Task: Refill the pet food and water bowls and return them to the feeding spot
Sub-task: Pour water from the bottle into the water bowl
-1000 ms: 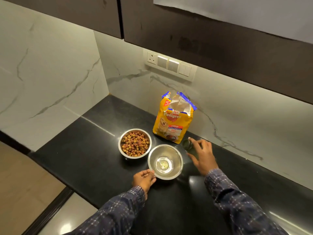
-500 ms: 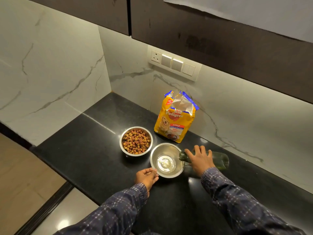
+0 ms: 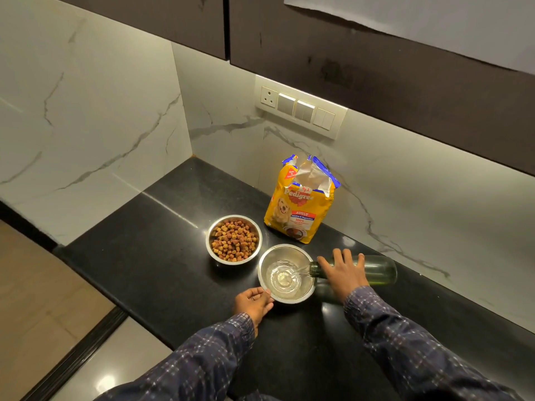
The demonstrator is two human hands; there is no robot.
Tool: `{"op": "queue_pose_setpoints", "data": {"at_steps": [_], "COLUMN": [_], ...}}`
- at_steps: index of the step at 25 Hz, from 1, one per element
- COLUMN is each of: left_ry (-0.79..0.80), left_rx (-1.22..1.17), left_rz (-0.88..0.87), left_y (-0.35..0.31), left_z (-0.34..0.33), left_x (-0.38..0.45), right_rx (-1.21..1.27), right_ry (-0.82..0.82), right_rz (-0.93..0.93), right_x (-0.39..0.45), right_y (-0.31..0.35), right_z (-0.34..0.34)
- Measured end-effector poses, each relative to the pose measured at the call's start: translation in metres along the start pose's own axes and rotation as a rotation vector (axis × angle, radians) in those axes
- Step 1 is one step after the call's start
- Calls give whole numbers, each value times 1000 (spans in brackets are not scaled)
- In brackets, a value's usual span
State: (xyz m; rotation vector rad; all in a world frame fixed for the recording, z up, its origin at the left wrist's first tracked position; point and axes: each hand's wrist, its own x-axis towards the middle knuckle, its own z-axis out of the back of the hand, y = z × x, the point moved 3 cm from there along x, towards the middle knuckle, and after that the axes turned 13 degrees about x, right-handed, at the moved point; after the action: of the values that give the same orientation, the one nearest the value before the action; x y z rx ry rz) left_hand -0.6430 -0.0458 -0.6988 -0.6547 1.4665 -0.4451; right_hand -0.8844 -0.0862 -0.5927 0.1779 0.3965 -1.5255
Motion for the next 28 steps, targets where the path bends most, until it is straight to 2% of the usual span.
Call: {"op": "queue_pose_setpoints", "data": {"at_steps": [13, 28], "left_ry": [-8, 10], "left_rx": [-36, -20], "left_rz": [-12, -35], "left_y": [7, 9], "left_z": [-4, -3], "left_x": [1, 1], "right_rx": [-82, -252], "right_ry": [-10, -188], "right_rz": [48, 247], "right_x": [2, 15], "right_y": [2, 42], "right_z": [11, 13]}}
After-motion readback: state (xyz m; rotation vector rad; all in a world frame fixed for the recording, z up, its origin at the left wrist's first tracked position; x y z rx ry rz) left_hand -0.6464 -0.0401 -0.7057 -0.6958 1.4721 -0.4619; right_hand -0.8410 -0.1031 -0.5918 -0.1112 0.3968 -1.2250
